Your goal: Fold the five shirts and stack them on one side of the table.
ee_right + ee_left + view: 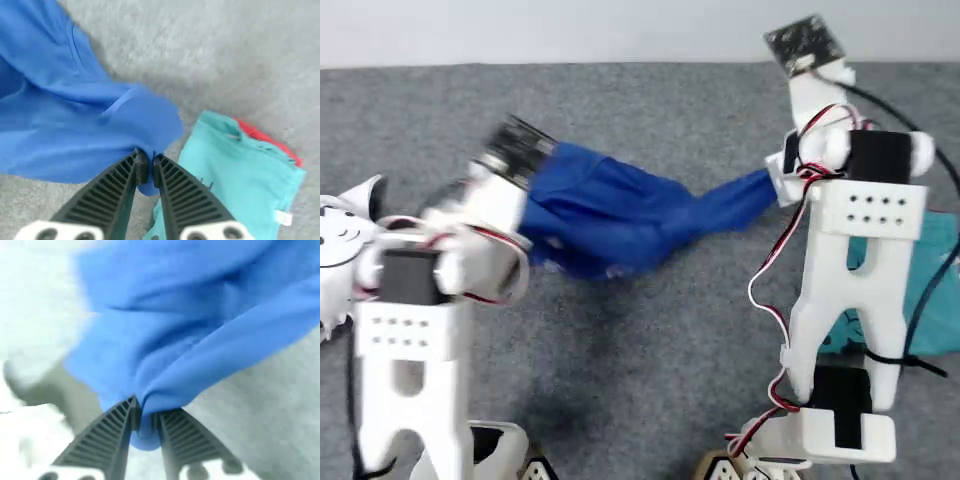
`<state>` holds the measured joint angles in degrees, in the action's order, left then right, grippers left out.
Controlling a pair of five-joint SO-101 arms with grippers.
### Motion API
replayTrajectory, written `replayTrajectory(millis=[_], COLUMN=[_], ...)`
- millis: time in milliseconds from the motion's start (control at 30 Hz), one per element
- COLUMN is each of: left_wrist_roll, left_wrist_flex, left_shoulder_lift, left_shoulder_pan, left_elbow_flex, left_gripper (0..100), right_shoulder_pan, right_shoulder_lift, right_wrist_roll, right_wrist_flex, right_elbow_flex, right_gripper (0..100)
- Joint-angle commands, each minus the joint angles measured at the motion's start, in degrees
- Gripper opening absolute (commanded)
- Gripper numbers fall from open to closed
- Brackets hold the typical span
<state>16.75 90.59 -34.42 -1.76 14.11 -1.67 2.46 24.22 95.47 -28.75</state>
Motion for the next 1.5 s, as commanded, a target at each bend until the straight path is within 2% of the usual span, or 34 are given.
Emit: replayTrajectory(millis=[0,133,333,633,767,900,1000,1267,1467], left_wrist_roll=[-0.44,-0.44,2.11,6.68,7.56,13.27,14.51,18.11,18.73], left_wrist_flex=[-1.23,-3.78,-4.75,-4.31,-0.18,4.31,8.18,9.23,9.41], left_shoulder_lift=[0.97,4.4,6.86,6.77,6.77,6.51,4.75,1.14,-3.6], left_shoulder_pan=[-6.59,-9.67,-9.58,-9.58,-9.41,-9.41,-9.41,-9.58,-9.58], left_elbow_flex=[-11.91,-22.73,-36.53,-51.03,-53.67,-54.2,-54.81,-54.99,-54.81], left_gripper=[0,0,0,0,0,0,0,0,0], right_shoulder_pan=[0.4,0.4,0.31,0.13,0.31,0.31,0.31,0.31,0.04], right_shoulder_lift=[0.57,0.57,0.48,0.48,0.57,0.57,0.66,9.19,17.98], right_wrist_roll=[-0.18,-0.26,-0.26,-0.18,3.69,7.38,9.85,11.6,15.74], right_wrist_flex=[2.68,2.86,-0.75,-5.49,-5.14,-4.79,-4.7,-4.79,-4.7], right_elbow_flex=[-12.04,-24.62,-40.97,-54.59,-59.6,-63.82,-67.52,-62.51,-56.35], right_gripper=[1.0,1.0,1.0,1.0,1.0,1.0,1.0,1.0,1.0])
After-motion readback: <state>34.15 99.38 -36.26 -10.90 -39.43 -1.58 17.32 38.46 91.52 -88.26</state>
